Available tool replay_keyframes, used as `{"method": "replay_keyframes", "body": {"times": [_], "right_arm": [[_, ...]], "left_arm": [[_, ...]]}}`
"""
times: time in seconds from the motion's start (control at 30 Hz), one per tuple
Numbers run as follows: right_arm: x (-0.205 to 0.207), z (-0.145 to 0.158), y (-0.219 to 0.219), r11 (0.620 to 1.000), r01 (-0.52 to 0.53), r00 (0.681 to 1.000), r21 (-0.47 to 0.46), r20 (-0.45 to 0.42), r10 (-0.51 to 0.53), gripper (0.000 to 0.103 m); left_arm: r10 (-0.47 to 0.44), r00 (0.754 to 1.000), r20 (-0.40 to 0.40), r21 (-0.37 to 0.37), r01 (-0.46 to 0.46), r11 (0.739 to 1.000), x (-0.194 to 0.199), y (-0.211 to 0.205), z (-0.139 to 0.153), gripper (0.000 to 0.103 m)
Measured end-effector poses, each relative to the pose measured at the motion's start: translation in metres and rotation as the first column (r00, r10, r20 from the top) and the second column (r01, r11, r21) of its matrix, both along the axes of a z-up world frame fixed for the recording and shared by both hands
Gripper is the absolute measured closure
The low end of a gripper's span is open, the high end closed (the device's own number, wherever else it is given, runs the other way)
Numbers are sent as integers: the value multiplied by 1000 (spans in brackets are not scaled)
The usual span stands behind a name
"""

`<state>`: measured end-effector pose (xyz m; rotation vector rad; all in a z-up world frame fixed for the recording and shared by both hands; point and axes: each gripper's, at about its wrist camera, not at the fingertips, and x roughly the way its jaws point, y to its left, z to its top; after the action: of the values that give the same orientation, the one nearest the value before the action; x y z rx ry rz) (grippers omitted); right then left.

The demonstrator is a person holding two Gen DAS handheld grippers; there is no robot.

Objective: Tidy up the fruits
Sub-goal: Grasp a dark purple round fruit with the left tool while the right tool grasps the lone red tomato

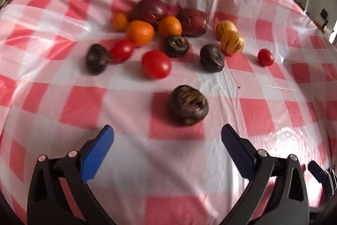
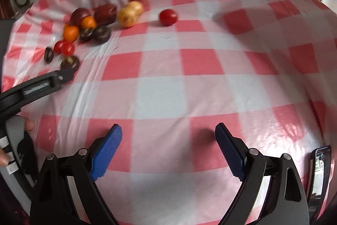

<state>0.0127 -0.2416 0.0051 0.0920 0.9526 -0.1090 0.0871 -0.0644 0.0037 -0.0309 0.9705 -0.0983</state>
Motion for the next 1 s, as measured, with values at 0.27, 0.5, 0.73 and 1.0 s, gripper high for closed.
{"method": "replay_keyframes", "body": {"times": [0.27, 0.5, 0.73, 1.0], "right_arm": [[36, 7, -21, 999, -29, 993, -16, 116, 30, 16], [116, 8, -33, 1000, -25, 995, 10, 99, 24, 16], [187, -6, -33, 999, -43, 999, 13, 15, 42, 17], [209, -3, -20, 993, -109, 993, -33, 50, 111, 54]], "left_arm": [[-14, 1000, -15, 35, 14, 999, 26, -15, -6, 1], [-59, 998, -15, 86, 60, 995, 31, -23, -10, 1], [-61, 998, -4, 88, 62, 994, 31, -27, -12, 1], [-73, 997, 2, 79, 72, 994, 29, -24, -12, 2]]}}
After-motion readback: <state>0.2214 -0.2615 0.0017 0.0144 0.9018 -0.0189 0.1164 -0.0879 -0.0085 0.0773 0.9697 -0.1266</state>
